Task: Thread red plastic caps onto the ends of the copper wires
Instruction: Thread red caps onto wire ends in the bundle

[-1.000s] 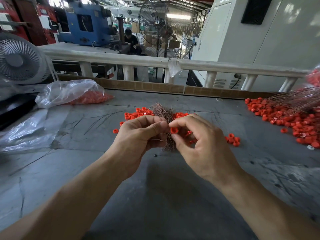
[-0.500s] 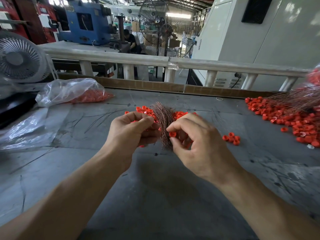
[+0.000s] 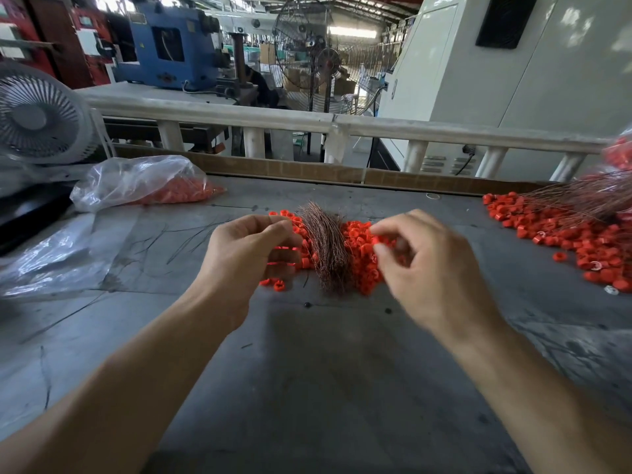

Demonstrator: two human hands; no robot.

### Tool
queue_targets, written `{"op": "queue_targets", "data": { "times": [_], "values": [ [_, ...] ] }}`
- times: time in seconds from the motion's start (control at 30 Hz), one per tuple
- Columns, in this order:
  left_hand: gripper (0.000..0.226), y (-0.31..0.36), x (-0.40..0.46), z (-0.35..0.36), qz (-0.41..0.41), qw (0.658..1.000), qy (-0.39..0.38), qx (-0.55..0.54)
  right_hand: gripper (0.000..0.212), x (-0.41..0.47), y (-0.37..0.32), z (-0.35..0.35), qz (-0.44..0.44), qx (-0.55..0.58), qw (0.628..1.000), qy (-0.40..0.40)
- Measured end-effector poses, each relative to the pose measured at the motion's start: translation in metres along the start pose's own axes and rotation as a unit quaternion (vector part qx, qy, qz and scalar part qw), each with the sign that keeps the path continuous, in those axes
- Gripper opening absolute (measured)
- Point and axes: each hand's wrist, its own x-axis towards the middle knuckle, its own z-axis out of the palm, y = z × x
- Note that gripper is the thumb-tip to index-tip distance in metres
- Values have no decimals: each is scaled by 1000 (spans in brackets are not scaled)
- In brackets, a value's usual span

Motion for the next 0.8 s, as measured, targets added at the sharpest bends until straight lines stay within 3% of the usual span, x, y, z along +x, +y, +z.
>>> {"op": "queue_targets", "data": {
  "times": [0.1, 0.2, 0.3, 0.43, 0.5, 0.63, 0.8],
  "values": [
    [9, -1, 5, -5, 57, 993, 29, 104, 12, 9, 34, -11, 119, -64, 990, 27],
    [15, -4, 10, -12, 80, 972, 44, 217, 8, 10, 65, -20, 242, -115, 963, -7],
    [13, -5, 14, -18, 93, 932, 62, 344, 10, 9, 78, -22, 296, -120, 946, -48],
    [12, -4, 15, -23, 102, 894, 68, 430, 20, 10, 81, -20, 330, -158, 925, -97],
    [12, -4, 16, -25, 98, 887, 67, 447, 10, 11, 80, -20, 325, -179, 921, -120],
    [6, -6, 18, -28, 94, 868, 58, 483, 27, 9, 70, -19, 263, -194, 938, -112],
    [8, -10, 20, -28, 118, 861, 50, 492, 8, 4, 38, -5, 131, -31, 988, -71]
  ]
}}
